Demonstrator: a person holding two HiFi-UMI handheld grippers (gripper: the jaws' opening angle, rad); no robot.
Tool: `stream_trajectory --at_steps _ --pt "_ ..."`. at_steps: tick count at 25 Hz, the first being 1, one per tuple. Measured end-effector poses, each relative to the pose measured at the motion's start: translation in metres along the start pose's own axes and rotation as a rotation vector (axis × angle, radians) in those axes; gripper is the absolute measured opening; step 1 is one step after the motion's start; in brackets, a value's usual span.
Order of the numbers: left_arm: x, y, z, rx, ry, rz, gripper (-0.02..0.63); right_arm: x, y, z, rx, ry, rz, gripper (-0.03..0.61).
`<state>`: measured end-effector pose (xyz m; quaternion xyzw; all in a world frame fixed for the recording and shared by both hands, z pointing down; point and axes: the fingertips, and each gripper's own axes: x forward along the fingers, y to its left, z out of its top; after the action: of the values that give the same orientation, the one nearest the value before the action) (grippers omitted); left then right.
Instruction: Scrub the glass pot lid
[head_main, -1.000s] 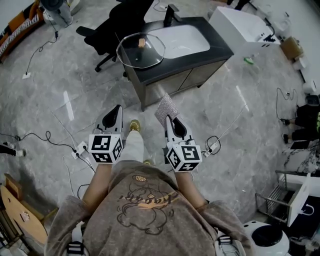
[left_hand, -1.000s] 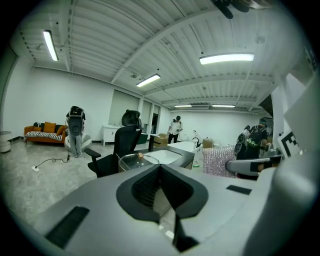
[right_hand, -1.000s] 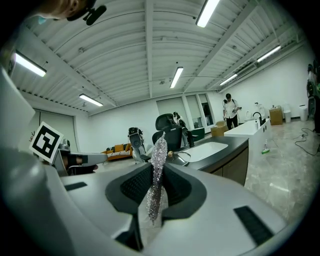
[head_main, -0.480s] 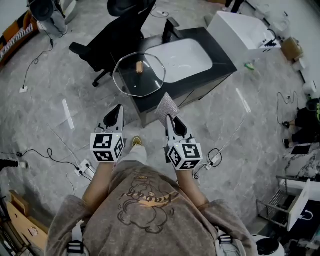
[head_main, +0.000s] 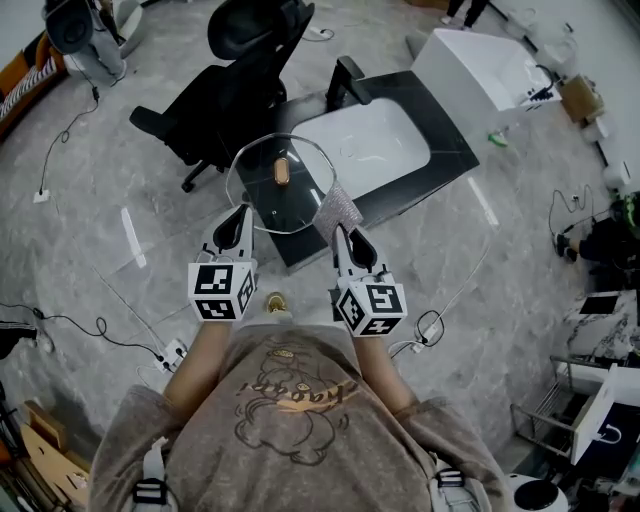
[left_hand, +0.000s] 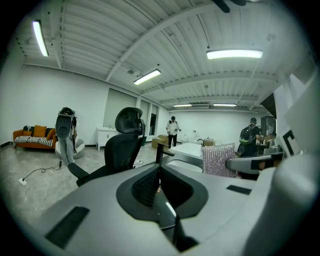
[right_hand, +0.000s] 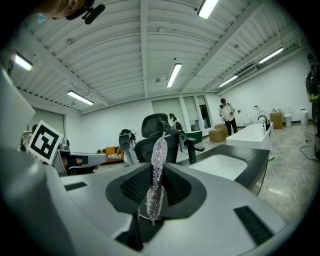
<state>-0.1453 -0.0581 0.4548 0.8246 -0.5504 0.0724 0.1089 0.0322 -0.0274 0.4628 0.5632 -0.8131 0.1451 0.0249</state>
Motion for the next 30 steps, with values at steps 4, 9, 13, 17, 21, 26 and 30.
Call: stream_trajectory --at_steps 4,9,13,17,21,26,30 --pt "0.018 0.010 0.004 0.001 0.005 0.018 0.018 0.021 -0.006 0.005 0.002 0.012 0.014 0.080" --pt "0.039 0.015 0.005 0.002 0.012 0.043 0.018 0.045 -0.018 0.011 -0.019 0.029 0.053 0.080" --pt "0.057 0.014 0.007 -0.056 0.012 0.030 0.170 0.063 -0.028 0.016 -0.035 0.045 0.084 0.080" --pt "0.078 0.016 0.007 -0.060 0.031 0.037 0.278 0.082 -0.037 0.019 -0.037 0.051 0.103 0.080" --pt "0.096 0.021 0.002 -0.063 0.066 0.055 0.276 0.096 -0.043 0.021 -0.038 0.060 0.122 0.080" --pt "0.130 0.022 -0.019 -0.072 0.156 0.046 0.276 0.110 -0.057 0.021 -0.032 0.073 0.124 0.080" --pt "0.163 0.023 -0.048 -0.067 0.227 0.053 0.272 0.118 -0.070 0.020 -0.024 0.083 0.116 0.080"
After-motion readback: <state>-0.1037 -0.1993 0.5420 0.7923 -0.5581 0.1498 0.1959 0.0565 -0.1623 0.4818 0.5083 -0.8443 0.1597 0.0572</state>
